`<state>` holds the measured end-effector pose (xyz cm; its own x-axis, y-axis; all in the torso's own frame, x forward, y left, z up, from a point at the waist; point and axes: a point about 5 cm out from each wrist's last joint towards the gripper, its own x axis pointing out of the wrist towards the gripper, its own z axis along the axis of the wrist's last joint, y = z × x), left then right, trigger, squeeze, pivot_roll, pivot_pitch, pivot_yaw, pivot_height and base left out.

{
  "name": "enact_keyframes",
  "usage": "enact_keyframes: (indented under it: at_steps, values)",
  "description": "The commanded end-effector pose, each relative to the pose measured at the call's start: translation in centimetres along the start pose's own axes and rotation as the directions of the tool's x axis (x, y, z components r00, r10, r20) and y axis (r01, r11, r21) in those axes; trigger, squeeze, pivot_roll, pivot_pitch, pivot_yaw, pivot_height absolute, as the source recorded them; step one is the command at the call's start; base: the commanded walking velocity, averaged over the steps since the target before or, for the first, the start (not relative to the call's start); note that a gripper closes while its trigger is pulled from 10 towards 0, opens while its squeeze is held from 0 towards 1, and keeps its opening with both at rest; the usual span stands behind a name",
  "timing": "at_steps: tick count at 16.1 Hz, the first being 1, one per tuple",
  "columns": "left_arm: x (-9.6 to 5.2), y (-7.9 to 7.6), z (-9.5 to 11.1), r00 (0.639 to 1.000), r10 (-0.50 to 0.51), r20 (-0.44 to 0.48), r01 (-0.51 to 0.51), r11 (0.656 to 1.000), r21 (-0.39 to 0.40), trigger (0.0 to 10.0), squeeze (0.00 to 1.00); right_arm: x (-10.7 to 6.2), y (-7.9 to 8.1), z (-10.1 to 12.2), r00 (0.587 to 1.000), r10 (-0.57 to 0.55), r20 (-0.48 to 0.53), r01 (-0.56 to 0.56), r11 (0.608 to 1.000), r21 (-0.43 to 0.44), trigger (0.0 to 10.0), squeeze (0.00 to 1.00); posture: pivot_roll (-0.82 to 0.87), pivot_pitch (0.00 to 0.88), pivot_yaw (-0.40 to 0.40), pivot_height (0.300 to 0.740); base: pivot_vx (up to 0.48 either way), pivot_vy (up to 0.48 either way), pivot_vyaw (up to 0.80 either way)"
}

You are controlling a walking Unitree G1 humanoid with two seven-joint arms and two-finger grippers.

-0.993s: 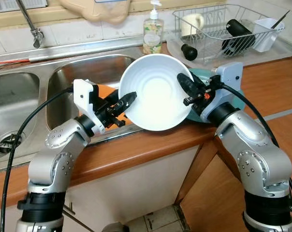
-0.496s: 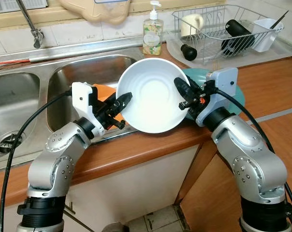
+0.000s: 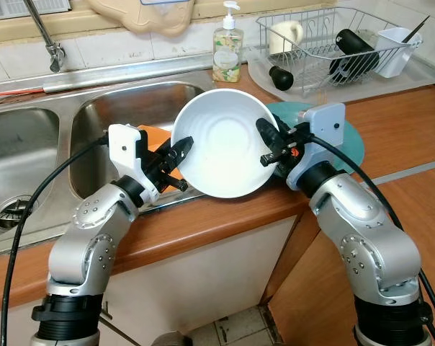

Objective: Kitchen organization

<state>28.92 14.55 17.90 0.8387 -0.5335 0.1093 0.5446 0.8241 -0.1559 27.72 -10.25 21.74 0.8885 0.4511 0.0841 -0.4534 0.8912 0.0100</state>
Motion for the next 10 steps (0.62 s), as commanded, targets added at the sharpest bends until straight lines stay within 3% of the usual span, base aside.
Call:
enact_keyframes:
  at_steps: [1, 2, 3, 4, 5, 6, 7, 10]
  values:
    - [-0.1, 0.9, 0.4, 0.998, 0.055, 0.015, -0.055, 0.998, 0.040, 0.0, 0.00, -0.1, 0.7, 0.3, 0.999, 0.051, 0.011, -0.051, 0.999, 0.001, 10.0, 0.00, -0.06, 0.000, 0.063, 0.740, 0.000, 0.000, 0.00]
    - [-0.1, 1.1, 0.6, 0.997, 0.068, 0.023, -0.068, 0.997, 0.040, 0.0, 0.00, -0.1, 0.7, 0.2, 0.999, 0.050, 0.008, -0.050, 0.999, -0.001, 10.0, 0.00, -0.06, 0.000, 0.064, 0.740, 0.000, 0.000, 0.00]
    - [-0.1, 1.4, 0.8, 0.995, 0.090, 0.039, -0.091, 0.995, 0.039, 0.0, 0.00, -0.1, 0.7, 0.2, 0.999, 0.050, 0.005, -0.050, 0.999, 0.006, 10.0, 0.55, -0.06, 0.000, 0.064, 0.740, 0.000, 0.000, 0.00]
    - [-0.1, 1.7, 1.1, 0.993, 0.106, 0.051, -0.108, 0.993, 0.039, 0.0, 0.00, 0.0, 0.7, 0.1, 0.999, 0.051, 0.003, -0.051, 0.999, 0.016, 10.0, 1.00, -0.06, 0.000, 0.064, 0.740, 0.000, 0.000, 0.00]
    - [-0.1, 1.7, 1.2, 0.992, 0.110, 0.055, -0.112, 0.993, 0.036, 0.0, 0.00, 0.0, 0.6, 0.1, 0.999, 0.049, 0.002, -0.049, 0.999, 0.015, 10.0, 1.00, -0.06, 0.000, 0.064, 0.740, 0.000, 0.000, 0.00]
    - [-0.1, 1.9, 1.4, 0.990, 0.124, 0.068, -0.126, 0.991, 0.035, 0.0, 0.00, 0.0, 0.6, 0.2, 0.999, 0.049, 0.003, -0.050, 0.999, 0.004, 10.0, 0.44, -0.06, 0.000, 0.062, 0.740, 0.000, 0.000, 0.00]
    - [-0.1, 2.0, 1.5, 0.987, 0.136, 0.083, -0.139, 0.990, 0.028, 0.0, 0.00, 0.0, 0.7, 0.2, 0.998, 0.059, 0.002, -0.059, 0.998, 0.001, 10.0, 0.00, -0.06, 0.000, 0.060, 0.740, 0.000, 0.000, 0.00]
    - [0.2, 2.7, 1.9, 0.978, 0.181, 0.106, -0.186, 0.982, 0.041, 0.0, 0.00, -0.1, 1.1, 0.1, 0.994, 0.108, -0.014, -0.108, 0.994, -0.017, 10.0, 0.00, -0.06, 0.000, 0.058, 0.740, 0.000, 0.000, 0.00]
